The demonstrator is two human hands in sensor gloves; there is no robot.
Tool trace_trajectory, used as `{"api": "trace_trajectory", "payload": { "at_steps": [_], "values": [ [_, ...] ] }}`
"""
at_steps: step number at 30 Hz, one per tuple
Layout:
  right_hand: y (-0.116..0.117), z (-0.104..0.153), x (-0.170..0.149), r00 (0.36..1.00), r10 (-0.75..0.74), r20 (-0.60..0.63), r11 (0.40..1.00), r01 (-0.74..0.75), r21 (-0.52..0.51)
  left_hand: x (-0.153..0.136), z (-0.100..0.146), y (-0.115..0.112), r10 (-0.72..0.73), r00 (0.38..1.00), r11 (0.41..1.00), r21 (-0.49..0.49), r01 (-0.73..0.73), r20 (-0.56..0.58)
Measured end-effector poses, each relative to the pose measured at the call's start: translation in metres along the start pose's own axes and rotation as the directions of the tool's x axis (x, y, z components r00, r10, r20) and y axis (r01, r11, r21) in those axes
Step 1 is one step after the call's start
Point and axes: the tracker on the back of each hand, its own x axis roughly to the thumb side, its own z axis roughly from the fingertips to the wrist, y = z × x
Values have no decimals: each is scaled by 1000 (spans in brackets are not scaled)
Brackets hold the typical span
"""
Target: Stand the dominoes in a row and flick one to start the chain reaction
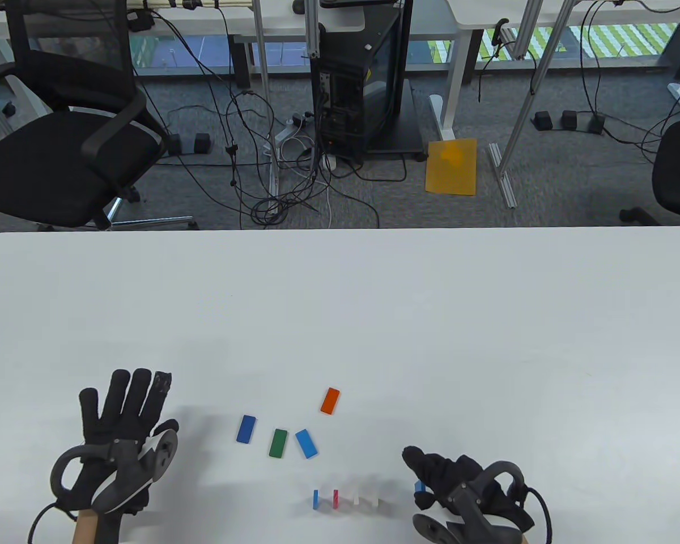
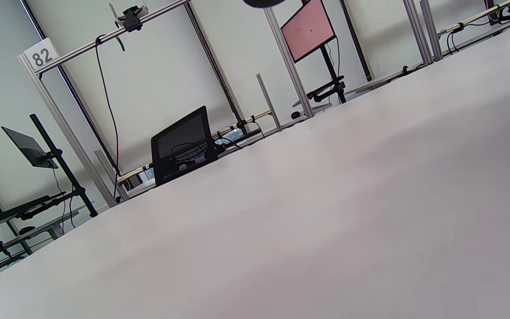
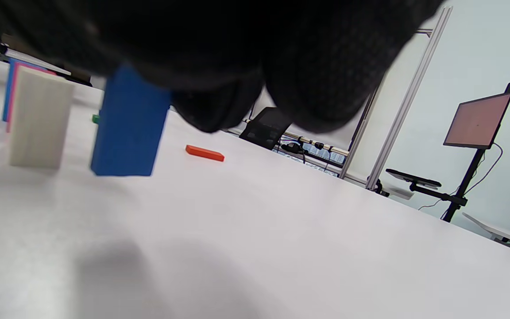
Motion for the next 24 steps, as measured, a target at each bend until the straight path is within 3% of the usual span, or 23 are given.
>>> {"api": "trace_trajectory", "payload": {
  "at_steps": [24],
  "values": [
    [9, -11, 32, 995, 36, 89, 999, -38, 10, 6, -1, -5, -28, 999, 999, -18, 28, 19]
  ]
}}
